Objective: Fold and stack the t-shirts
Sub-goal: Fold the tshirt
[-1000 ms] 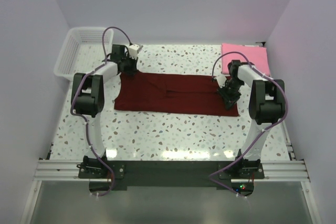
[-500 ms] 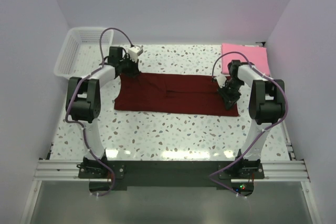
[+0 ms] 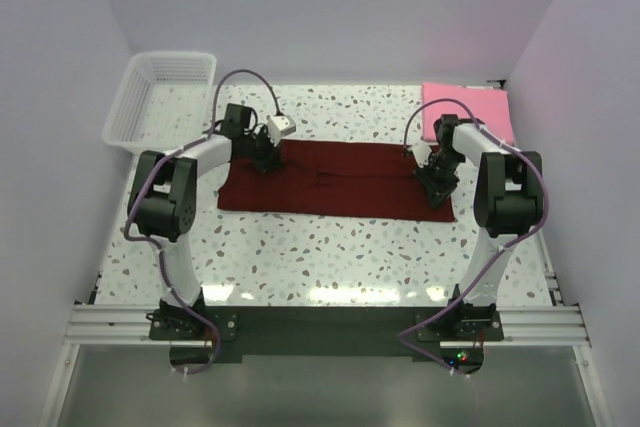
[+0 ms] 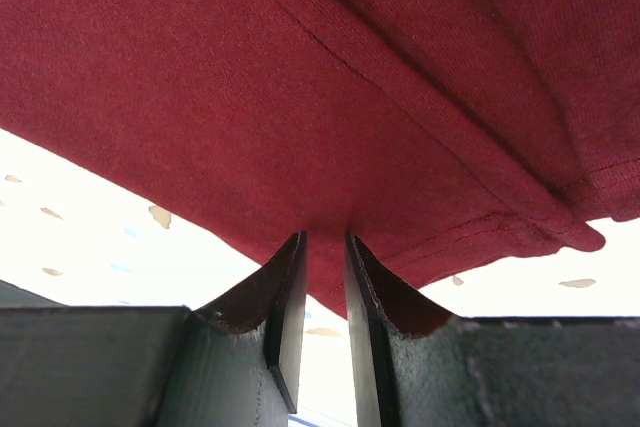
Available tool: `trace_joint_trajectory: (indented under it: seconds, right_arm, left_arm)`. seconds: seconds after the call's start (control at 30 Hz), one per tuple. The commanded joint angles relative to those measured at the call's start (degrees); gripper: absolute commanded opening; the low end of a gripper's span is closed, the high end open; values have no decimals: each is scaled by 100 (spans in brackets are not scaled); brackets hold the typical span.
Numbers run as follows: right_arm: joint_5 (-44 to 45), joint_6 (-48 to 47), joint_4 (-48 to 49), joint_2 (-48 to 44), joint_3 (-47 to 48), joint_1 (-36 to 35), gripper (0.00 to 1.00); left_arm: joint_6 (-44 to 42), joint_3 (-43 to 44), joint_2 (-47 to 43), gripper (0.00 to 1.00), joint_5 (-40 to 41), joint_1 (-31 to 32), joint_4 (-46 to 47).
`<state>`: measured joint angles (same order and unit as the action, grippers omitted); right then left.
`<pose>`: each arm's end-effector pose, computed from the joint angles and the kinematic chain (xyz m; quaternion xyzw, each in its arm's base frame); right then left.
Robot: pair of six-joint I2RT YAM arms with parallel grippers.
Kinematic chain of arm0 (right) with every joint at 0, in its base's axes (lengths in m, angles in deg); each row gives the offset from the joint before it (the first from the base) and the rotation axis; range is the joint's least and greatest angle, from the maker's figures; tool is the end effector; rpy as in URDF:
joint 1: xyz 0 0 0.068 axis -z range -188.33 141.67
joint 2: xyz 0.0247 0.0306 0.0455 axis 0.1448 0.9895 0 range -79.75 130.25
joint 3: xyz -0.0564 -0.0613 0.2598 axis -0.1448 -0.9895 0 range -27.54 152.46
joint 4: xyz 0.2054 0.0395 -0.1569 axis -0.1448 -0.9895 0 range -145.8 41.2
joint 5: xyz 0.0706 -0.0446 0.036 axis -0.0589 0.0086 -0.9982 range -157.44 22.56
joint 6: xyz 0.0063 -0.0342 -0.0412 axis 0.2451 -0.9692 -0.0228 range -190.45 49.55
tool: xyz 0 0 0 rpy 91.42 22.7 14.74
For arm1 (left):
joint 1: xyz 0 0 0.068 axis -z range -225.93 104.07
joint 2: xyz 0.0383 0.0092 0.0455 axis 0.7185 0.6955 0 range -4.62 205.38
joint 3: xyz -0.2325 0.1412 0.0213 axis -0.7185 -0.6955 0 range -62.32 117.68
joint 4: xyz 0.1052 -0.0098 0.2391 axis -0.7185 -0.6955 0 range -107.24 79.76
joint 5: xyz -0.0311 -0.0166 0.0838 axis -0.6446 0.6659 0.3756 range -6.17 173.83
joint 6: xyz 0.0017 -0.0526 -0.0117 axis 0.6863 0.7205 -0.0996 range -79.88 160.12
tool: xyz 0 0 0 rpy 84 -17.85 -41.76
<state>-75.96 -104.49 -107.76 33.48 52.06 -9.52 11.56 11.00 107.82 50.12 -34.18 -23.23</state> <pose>0.3563 0.0126 0.1611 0.3002 -0.9507 -0.0775 0.0007 0.3996 -0.1034 0.1677 0.4003 0.8173 -0.2259 0.3474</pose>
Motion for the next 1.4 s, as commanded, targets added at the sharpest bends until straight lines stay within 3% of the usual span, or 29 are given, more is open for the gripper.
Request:
trace_joint_trajectory:
  seconds: [0.0, 0.03, 0.17, 0.27, 0.47, 0.63, 0.8, 1.0, 1.2, 1.3, 1.37]
  right_arm:
    - [34, 12, -19, 59, 48, -13, 25]
    - [25, 12, -37, 76, 65, 5, 25]
    - [-45, 20, -80, 94, 144, 5, 24]
    - [-212, -23, -168, -72, 258, -21, 25]
    - [-195, -129, -581, -144, 1066, -39, 29]
    - [-2, -208, -731, 190, 1533, -118, 27]
    - [525, -331, -574, 410, 1323, -495, 25]
    - [843, -401, -178, 454, 603, -926, 24]
    - [1080, -472, 95, 323, -266, -1129, 23]
    - [1045, -524, 104, 104, -811, -1348, 23]
    - [1010, -595, 43, -115, -1102, -1733, 23]
  left_arm:
    - [-738, -107, -179, 0, -162, 90, -379]
    - [-878, -116, -144, 0, -23, 126, -492]
    - [-845, 50, 94, 26, 181, 161, -757]
    - [-547, -36, -186, 38, 190, 82, -538]
    - [359, -98, -1092, 45, 277, -129, -353]
    - [544, -397, -1400, 52, 296, -76, -1099]
    - [929, -1038, -1479, 48, 662, -41, -1145]
    - [1098, -1434, -1217, 27, 1445, 196, -1144]
    - [861, -1092, -375, 16, 2262, 144, -1223]
    - [624, -522, 74, 14, 2518, -67, -1293]
    - [492, 338, 628, 12, 2467, -243, -1521]
